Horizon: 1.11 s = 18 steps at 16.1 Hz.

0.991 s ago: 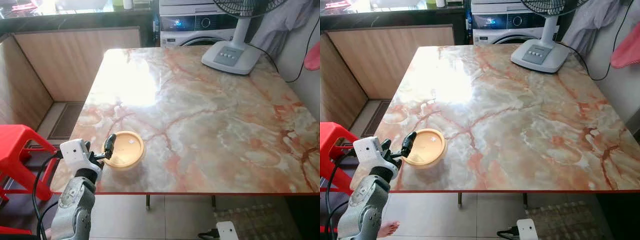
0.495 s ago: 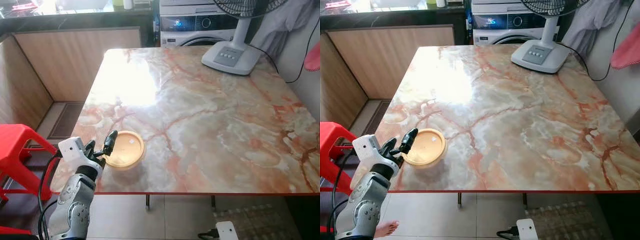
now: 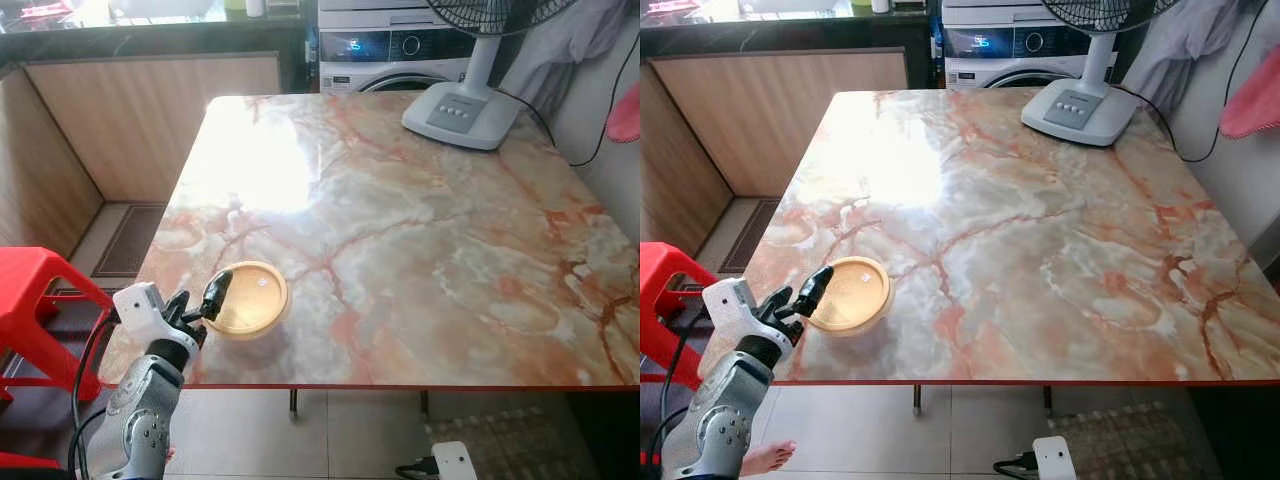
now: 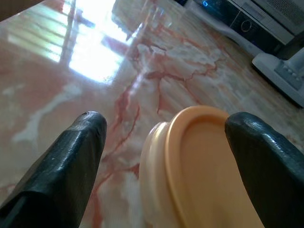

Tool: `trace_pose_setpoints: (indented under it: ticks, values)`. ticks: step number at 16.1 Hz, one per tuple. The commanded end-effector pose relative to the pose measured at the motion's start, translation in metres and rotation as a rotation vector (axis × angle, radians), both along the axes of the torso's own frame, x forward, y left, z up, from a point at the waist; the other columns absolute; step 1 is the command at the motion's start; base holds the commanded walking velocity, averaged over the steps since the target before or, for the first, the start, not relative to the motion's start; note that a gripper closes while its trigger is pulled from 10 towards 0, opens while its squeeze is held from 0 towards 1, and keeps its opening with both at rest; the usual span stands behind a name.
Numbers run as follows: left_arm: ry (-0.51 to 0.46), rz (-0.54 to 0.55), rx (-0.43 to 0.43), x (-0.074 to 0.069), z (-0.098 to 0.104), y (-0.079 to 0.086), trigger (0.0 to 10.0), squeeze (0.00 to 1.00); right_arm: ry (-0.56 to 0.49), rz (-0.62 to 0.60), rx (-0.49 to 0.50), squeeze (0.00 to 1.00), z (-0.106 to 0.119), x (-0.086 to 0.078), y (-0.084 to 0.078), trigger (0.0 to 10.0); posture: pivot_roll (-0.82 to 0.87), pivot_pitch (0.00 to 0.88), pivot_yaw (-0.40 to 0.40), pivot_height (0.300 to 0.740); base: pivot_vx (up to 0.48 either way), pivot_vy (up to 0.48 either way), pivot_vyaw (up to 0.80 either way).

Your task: Restocking fridge

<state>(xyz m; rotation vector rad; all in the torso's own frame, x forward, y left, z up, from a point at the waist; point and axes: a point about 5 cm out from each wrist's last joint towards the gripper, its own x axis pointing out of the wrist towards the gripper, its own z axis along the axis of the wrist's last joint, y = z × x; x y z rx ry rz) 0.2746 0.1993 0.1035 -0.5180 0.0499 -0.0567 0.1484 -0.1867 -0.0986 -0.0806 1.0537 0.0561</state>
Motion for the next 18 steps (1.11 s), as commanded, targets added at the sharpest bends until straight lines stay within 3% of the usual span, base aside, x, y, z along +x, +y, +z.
trace_pose_setpoints:
  ticks: [1, 11, 18]
  values:
    - [0.015, 0.000, -0.017, 0.000, -0.005, -0.002, 10.0, 0.00, 0.008, 0.013, -0.007, 0.00, -0.001, -0.003, 0.000, 10.0, 0.06, 0.062, 0.010, 0.740, 0.000, 0.000, 0.00]
    - [-0.002, -0.105, -0.113, 0.012, -0.005, -0.015, 10.0, 0.00, 0.008, 0.016, -0.007, 0.00, -0.001, -0.002, 0.000, 10.0, 0.05, 0.065, 0.009, 0.740, 0.000, 0.000, 0.00]
    - [0.012, -0.184, -0.166, 0.010, -0.013, -0.030, 10.0, 0.00, 0.010, 0.018, -0.005, 0.00, -0.001, -0.003, 0.000, 10.0, 0.05, 0.067, 0.009, 0.740, 0.000, 0.000, 0.00]
